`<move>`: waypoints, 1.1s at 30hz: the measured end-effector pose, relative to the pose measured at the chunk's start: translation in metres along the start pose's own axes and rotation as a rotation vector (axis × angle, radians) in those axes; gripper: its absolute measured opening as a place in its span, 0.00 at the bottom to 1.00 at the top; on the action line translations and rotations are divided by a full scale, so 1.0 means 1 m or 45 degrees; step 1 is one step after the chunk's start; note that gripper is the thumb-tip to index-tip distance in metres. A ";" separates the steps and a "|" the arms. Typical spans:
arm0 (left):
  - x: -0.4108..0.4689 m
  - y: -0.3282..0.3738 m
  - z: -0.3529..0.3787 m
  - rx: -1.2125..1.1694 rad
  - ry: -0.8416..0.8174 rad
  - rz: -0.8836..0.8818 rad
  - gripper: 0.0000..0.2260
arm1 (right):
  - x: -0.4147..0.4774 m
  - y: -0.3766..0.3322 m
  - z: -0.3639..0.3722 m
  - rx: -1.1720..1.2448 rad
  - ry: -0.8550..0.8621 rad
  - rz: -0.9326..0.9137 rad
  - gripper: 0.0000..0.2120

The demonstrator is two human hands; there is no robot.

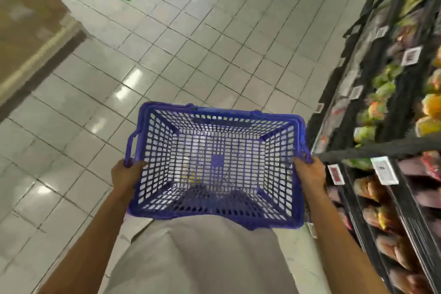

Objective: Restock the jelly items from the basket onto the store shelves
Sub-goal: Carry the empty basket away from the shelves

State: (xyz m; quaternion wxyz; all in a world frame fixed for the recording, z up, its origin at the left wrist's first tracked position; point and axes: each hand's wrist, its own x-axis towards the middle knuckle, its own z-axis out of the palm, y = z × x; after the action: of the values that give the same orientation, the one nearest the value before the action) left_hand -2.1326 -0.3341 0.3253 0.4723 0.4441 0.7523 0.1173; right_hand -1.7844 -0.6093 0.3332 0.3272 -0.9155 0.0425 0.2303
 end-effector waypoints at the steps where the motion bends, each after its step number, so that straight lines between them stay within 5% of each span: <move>1: 0.003 0.007 0.000 -0.006 0.016 0.011 0.10 | 0.000 -0.007 0.001 0.012 0.009 -0.034 0.12; 10: 0.067 0.130 0.051 -0.181 0.123 0.012 0.10 | 0.111 -0.140 0.052 0.273 -0.031 -0.081 0.10; 21: 0.155 0.320 0.116 -0.423 0.382 -0.092 0.10 | 0.291 -0.400 0.113 0.236 -0.261 -0.217 0.08; 33: 0.328 0.467 0.106 -0.682 0.590 -0.181 0.08 | 0.368 -0.647 0.275 0.165 -0.415 -0.297 0.09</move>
State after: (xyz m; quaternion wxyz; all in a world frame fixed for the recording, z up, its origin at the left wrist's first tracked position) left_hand -1.8385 0.1658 0.3489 0.3957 0.2128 0.8111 0.3747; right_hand -1.4170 0.0940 0.3557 0.4124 -0.8418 -0.1026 0.3328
